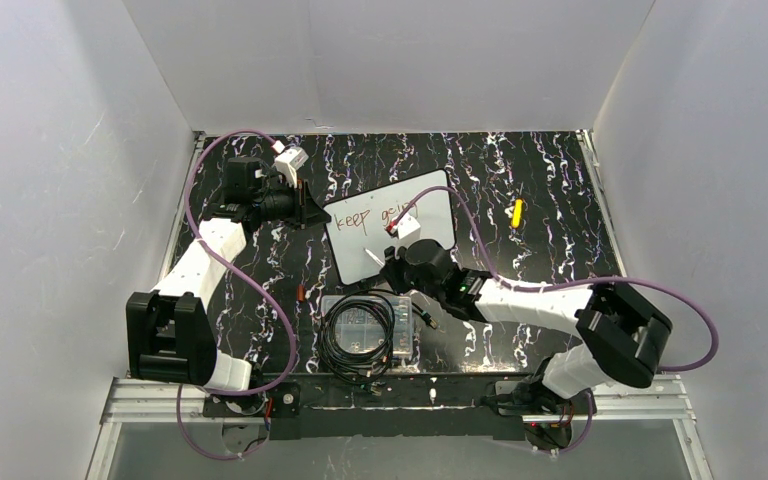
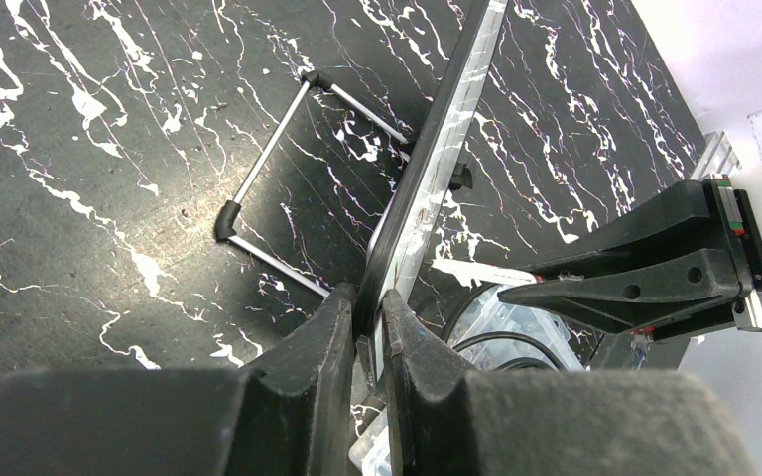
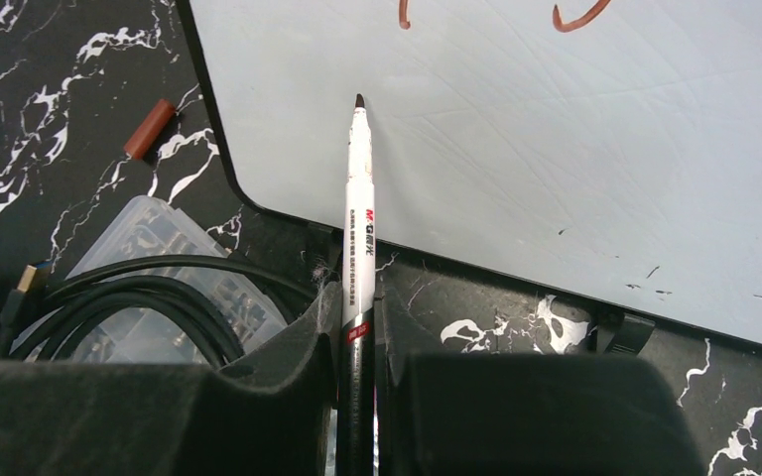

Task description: Write a sentence on the whiteboard

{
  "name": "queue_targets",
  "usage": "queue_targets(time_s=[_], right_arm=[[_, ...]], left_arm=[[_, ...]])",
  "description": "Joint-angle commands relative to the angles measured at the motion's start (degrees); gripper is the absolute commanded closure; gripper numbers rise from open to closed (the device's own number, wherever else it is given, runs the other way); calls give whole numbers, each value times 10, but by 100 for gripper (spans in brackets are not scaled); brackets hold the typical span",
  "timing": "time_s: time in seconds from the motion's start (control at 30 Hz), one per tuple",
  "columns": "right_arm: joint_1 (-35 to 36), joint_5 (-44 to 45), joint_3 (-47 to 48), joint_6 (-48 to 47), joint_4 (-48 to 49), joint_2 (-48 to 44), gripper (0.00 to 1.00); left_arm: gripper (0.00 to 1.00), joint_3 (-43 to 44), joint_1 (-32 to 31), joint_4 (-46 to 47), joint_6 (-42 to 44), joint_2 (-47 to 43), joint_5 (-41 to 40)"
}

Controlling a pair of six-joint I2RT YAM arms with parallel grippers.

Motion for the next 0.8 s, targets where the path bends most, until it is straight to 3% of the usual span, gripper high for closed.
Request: queue_targets(time_s=[0.0, 0.77], right_arm=[[3, 25, 32, 2, 13, 11, 99], [15, 30, 36, 0, -9, 45, 99]], left_arm=[[100, 18, 4, 9, 4, -19, 2], [100, 21, 5, 8, 4, -17, 2]])
